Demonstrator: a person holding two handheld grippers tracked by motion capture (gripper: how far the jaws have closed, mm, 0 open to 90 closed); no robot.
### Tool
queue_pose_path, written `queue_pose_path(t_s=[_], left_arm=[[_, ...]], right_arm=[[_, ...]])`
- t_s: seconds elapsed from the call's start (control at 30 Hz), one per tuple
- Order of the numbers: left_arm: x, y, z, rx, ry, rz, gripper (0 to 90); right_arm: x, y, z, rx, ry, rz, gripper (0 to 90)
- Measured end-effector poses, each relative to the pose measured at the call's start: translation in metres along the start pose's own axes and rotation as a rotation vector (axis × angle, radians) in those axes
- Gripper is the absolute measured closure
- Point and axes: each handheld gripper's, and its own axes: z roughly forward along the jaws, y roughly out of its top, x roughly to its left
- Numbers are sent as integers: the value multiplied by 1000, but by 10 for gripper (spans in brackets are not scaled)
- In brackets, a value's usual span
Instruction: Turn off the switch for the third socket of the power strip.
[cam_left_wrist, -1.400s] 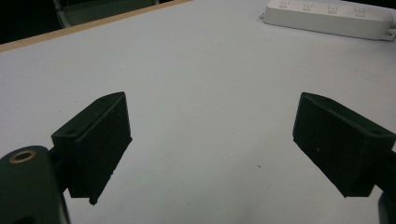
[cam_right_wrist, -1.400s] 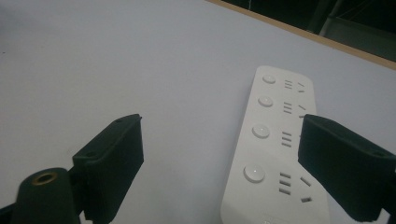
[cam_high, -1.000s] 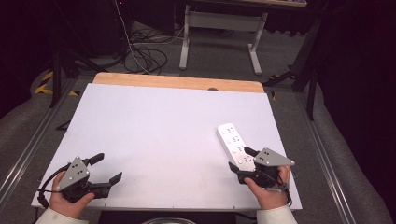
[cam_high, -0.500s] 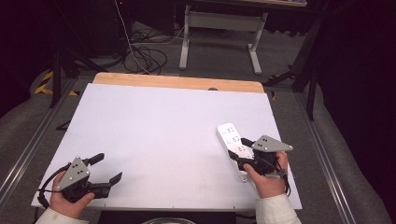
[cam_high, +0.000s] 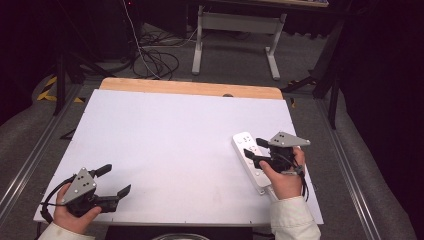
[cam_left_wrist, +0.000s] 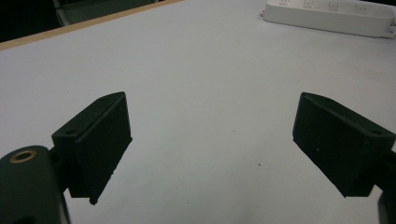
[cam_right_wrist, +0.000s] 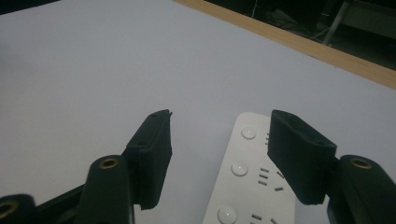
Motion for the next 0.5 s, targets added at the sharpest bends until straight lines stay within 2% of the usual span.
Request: queue_pose_path(t_s=[0.17, 0.37, 0.47, 0.5], left_arm=[[0, 0, 0, 0, 0, 0, 119], [0, 0, 0, -1, 2, 2, 123], [-1, 0, 1, -1, 3, -3, 123], [0, 0, 1, 0, 3, -2, 123]], right_arm=[[-9, -2, 3, 21, -25, 15, 410], [-13, -4, 9, 42, -25, 24, 445], [-14, -3, 10, 48, -20, 23, 488], [-14, -3, 12, 55, -6, 16, 586]])
